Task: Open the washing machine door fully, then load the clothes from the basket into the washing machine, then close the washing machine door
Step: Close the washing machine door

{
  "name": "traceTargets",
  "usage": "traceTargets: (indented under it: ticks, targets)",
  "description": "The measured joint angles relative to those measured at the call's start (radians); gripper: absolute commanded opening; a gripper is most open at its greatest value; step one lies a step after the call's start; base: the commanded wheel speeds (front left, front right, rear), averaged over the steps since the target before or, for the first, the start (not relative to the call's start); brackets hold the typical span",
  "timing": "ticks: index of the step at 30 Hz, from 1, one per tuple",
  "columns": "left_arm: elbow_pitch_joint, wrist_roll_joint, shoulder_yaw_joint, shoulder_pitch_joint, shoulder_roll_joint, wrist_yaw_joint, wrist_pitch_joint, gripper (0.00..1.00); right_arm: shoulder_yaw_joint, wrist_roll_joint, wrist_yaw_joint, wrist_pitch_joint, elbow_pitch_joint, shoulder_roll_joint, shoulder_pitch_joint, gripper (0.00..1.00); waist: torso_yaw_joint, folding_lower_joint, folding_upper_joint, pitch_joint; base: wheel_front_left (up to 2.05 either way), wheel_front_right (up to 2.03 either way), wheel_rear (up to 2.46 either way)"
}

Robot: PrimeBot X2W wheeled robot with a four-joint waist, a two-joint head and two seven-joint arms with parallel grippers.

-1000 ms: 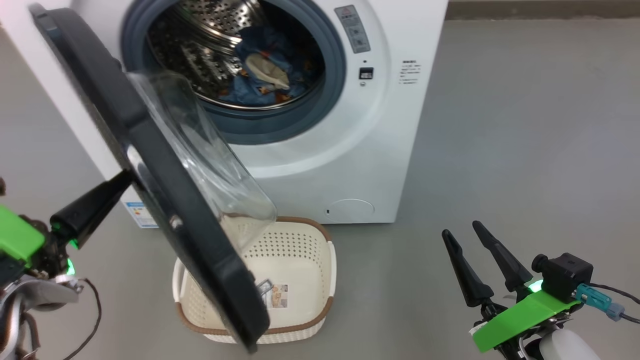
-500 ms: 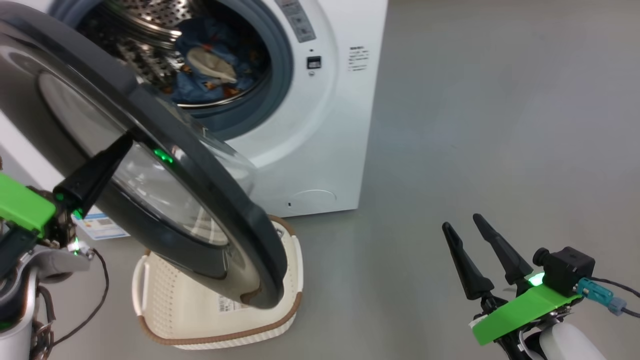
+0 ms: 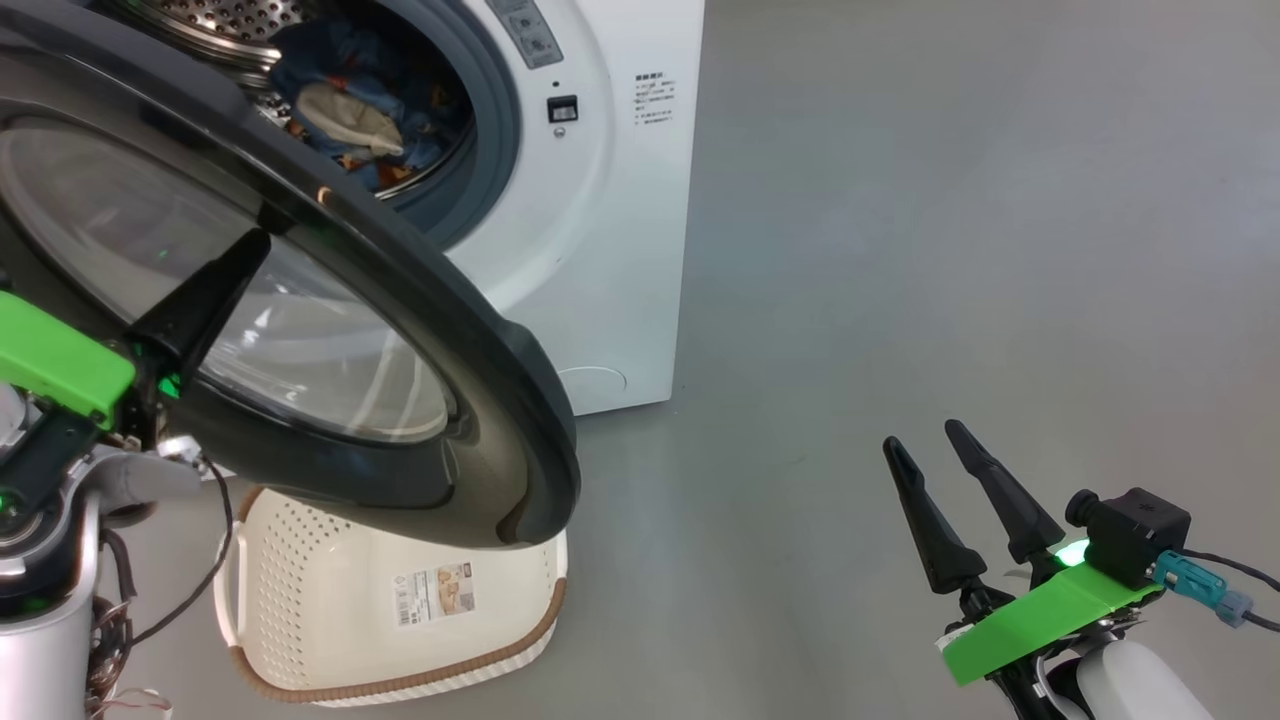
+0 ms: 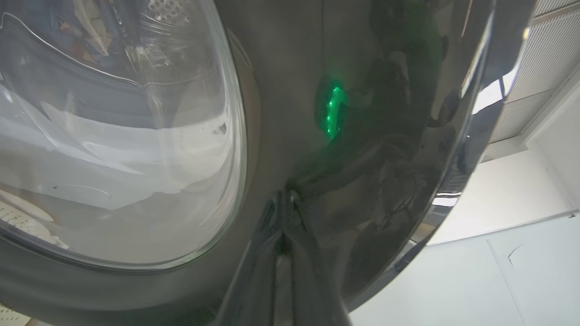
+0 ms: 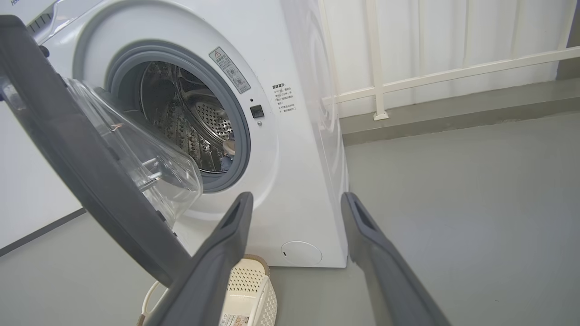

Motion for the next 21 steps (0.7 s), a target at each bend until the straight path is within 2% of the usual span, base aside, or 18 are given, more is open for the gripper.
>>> traceTargets:
  ticks: [21]
  targets:
    - [0.058, 0.049, 0.005, -0.083, -0.020, -0.009, -0.070, 0.00, 0.004, 0.000, 0.000, 0.000, -0.003, 0.020, -0.020, 1.00, -0.077, 0.0000, 0.0000, 0.033, 0.00, 0.00, 0.00]
